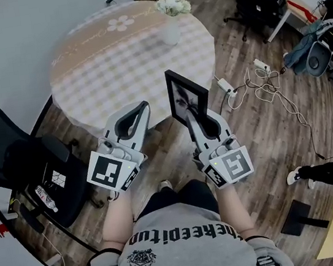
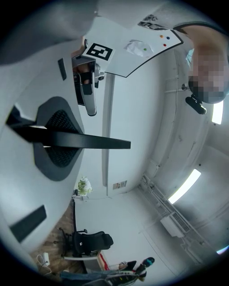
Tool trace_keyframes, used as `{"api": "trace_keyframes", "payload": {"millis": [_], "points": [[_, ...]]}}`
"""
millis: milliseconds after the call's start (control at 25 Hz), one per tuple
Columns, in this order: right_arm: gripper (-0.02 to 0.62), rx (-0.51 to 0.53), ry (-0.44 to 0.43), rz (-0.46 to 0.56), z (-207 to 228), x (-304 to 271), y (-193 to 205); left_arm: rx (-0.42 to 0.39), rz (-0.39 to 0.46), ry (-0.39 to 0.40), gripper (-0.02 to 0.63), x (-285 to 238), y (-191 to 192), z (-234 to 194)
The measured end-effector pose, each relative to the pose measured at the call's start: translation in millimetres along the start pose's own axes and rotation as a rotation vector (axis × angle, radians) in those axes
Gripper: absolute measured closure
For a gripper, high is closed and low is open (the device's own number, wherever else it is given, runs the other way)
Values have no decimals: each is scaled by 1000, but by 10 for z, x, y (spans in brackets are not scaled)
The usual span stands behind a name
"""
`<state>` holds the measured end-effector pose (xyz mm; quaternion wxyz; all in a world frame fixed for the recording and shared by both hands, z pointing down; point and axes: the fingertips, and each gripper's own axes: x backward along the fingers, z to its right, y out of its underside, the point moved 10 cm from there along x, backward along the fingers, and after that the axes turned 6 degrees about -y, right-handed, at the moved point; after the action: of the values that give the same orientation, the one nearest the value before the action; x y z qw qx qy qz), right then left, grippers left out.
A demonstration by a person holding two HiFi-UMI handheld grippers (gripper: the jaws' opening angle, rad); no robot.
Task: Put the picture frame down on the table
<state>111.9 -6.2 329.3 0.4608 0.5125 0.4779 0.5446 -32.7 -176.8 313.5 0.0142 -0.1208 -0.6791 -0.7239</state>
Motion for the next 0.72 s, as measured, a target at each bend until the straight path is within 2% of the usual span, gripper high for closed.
{"api": "trace_keyframes", "payload": {"millis": [320,720], "points": [[574,-4,-3,-11,157,-190,100,11,4,4,591,-145,115,-145],[574,-29,-93,-21,777,-730,153,-3,-7,-84,591,-684,201,-413]]}}
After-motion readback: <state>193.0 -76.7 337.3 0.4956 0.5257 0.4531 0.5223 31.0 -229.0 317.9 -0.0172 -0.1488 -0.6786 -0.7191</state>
